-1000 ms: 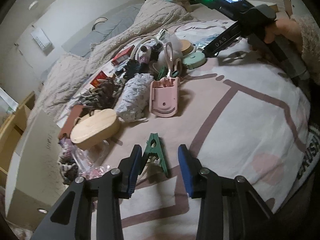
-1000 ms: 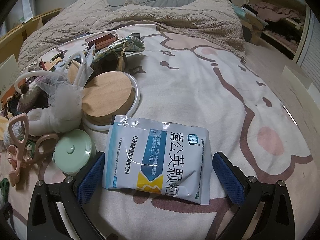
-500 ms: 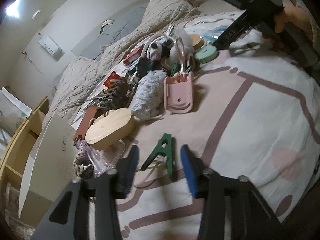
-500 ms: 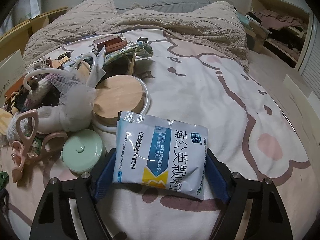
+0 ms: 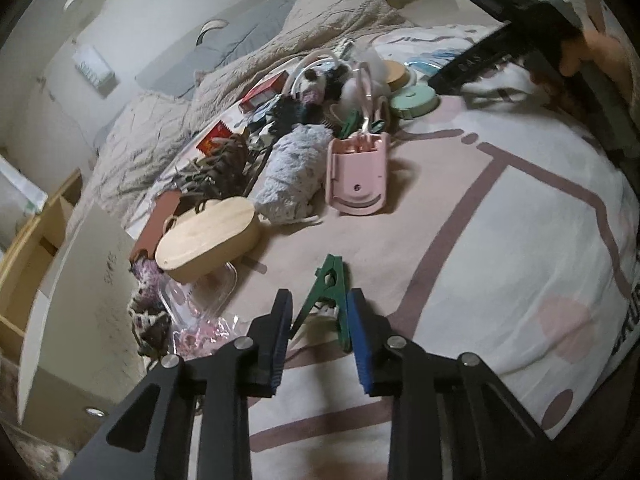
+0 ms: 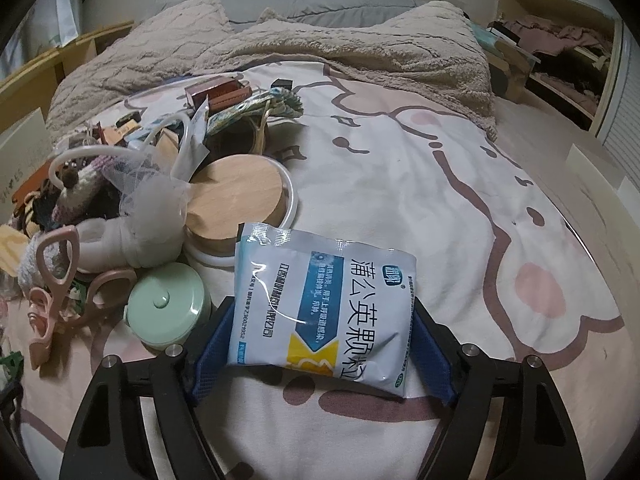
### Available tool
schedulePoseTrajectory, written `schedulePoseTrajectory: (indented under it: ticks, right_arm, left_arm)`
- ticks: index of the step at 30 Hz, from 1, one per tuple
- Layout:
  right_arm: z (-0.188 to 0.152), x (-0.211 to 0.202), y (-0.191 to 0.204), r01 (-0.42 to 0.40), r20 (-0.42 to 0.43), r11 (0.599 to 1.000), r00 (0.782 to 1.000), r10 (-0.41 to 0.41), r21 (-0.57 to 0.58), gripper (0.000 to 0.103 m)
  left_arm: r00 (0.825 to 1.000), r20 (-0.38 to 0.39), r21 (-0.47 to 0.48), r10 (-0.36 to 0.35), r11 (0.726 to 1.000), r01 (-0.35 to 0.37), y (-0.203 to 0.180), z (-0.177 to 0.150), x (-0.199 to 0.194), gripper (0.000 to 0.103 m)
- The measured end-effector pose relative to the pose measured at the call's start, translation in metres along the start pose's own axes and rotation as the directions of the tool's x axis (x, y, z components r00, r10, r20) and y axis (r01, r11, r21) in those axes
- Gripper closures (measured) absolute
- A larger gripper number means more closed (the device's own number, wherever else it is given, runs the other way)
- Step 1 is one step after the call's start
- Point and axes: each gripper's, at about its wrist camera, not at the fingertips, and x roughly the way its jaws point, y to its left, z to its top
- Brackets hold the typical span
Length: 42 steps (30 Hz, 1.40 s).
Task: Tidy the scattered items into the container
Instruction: 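Close the right tool on the white-blue sachet while the left tool grips the green clothespin, then lift and carry the white-blue sachet and green clothespin over the white box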
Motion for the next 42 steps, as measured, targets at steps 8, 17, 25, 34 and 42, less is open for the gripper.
schedulePoseTrajectory:
  ticks: [8, 17, 25, 34, 42]
  right_arm:
    - [0.0, -0.001, -0.003, -0.012, 0.001, 1.0, 1.0, 0.012, 0.019, 0.024]
    - [0.001, -0.002, -0.003, -0.011, 0.0, 1.0, 1.0, 0.011, 0.017, 0.024]
    - [0.0, -0.002, -0.004, -0.013, 0.001, 1.0, 1.0, 0.013, 0.023, 0.024]
    - [0.001, -0.01, -0.013, -0.041, 0.02, 0.997, 0.999, 0.04, 0.072, 0.024]
    - [0.003, -0.027, -0.012, -0.075, 0.06, 0.994, 0.996, 0.071, 0.08, 0.024]
  left_arm:
    - [0.999, -0.002, 0.069, 0.032, 0.997, -0.032, -0.007, -0.002, 0.003, 0.075]
    - [0.998, -0.013, 0.13, 0.056, 0.99, -0.054, -0.018, -0.004, 0.006, 0.075]
    - [0.999, -0.006, 0.086, 0.031, 0.996, -0.031, -0.01, -0.004, 0.003, 0.075]
    - [0.999, 0.034, -0.045, -0.011, 0.999, 0.012, 0.006, 0.001, -0.002, 0.075]
    - [0.997, 0.077, -0.134, -0.016, 0.991, 0.027, 0.022, 0.006, -0.012, 0.075]
